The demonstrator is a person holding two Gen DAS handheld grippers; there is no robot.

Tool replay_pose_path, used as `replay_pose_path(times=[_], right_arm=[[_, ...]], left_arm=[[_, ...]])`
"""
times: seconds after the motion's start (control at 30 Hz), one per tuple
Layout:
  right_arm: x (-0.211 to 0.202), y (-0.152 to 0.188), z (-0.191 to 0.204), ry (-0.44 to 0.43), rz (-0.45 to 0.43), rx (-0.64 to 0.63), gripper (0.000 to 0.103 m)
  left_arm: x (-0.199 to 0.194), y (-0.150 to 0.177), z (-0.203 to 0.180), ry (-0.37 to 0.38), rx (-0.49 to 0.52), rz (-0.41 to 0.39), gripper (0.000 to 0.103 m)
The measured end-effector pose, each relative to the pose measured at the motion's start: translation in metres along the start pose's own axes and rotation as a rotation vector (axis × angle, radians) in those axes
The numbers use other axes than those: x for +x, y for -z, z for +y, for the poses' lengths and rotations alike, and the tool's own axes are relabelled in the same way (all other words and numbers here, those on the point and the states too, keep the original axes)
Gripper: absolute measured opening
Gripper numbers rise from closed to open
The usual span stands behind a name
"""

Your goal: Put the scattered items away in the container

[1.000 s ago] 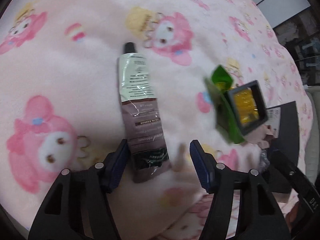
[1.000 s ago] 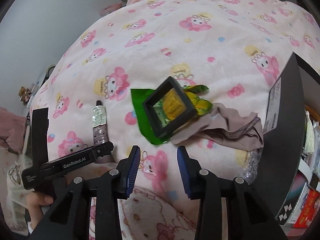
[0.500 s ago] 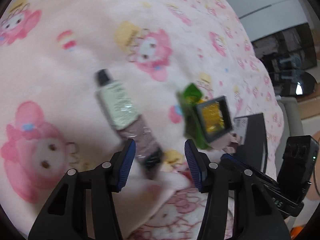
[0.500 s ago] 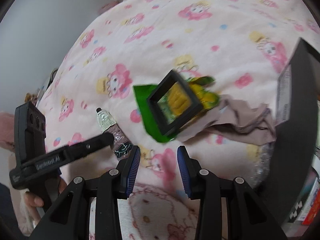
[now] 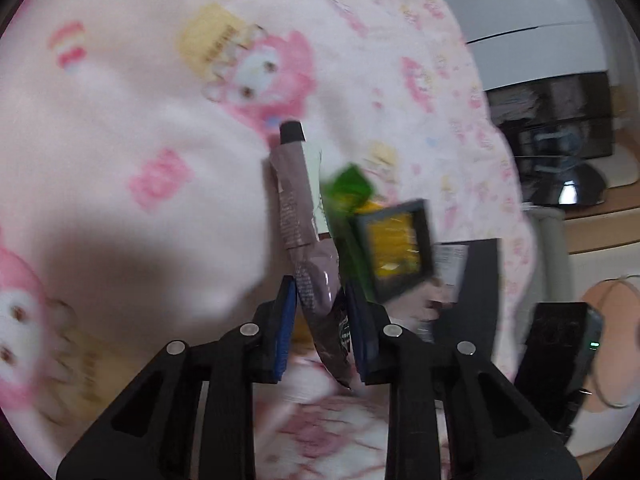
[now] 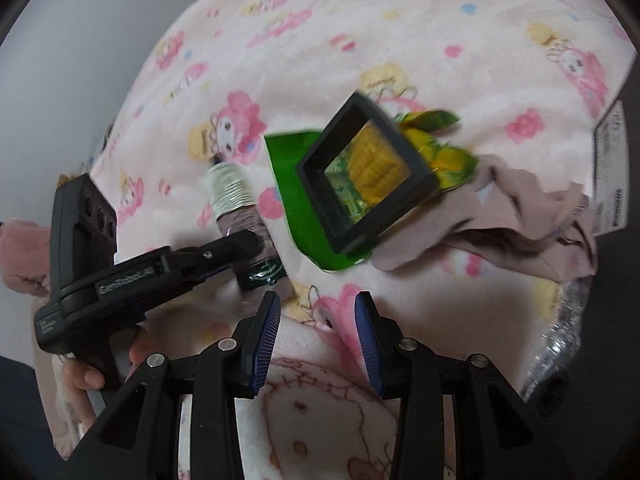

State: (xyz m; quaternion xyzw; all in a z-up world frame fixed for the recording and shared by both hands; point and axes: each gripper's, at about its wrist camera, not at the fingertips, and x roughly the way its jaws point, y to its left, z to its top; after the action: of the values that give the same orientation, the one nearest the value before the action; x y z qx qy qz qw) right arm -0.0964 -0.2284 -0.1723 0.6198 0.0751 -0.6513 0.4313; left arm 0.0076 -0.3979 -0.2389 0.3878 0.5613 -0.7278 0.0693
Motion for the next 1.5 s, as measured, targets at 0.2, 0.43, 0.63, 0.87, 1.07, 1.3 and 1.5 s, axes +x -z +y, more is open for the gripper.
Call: replay_pose_path(times=[0.2,0.43,0.63,0.87,1.07,1.3,1.5], right_arm=[[-0.001,0.003,-0.008,-0.047,0.004,0.06,0.035],[0.015,0.014,-0.02,-0.011,0.077,0.086,0.036],[0.009,0.027,-0.02,-0.01,0.035,0.146,0.036],[0.003,0.029,-0.024,0.005,0.024,0.155,0.036],[0.012,0.029,-0.03,-0.03,0.065,0.173,0.037],[0.019,0.032,-0.035,-0.058,0.083,0.173,0.037],[0.032,0.031,-0.041,-0.111,0.109,0.243,0.037]], left_arm=[[0.019,0.014,0.005,0.109,-0.135,0.055,0.027],[0.039,0.011,-0.011,-0.043,-0.007,0.194,0.035],[0.061,0.003,-0.011,0.102,-0.054,0.35,0.04],[0.041,0.004,-0.012,0.127,-0.024,0.371,0.051],[-0.003,-0.024,0.003,-0.094,0.068,0.172,0.052],[0.023,-0.054,0.015,-0.064,0.058,0.138,0.051],[-0.004,-0.038,0.014,-0.078,0.113,0.067,0.003]])
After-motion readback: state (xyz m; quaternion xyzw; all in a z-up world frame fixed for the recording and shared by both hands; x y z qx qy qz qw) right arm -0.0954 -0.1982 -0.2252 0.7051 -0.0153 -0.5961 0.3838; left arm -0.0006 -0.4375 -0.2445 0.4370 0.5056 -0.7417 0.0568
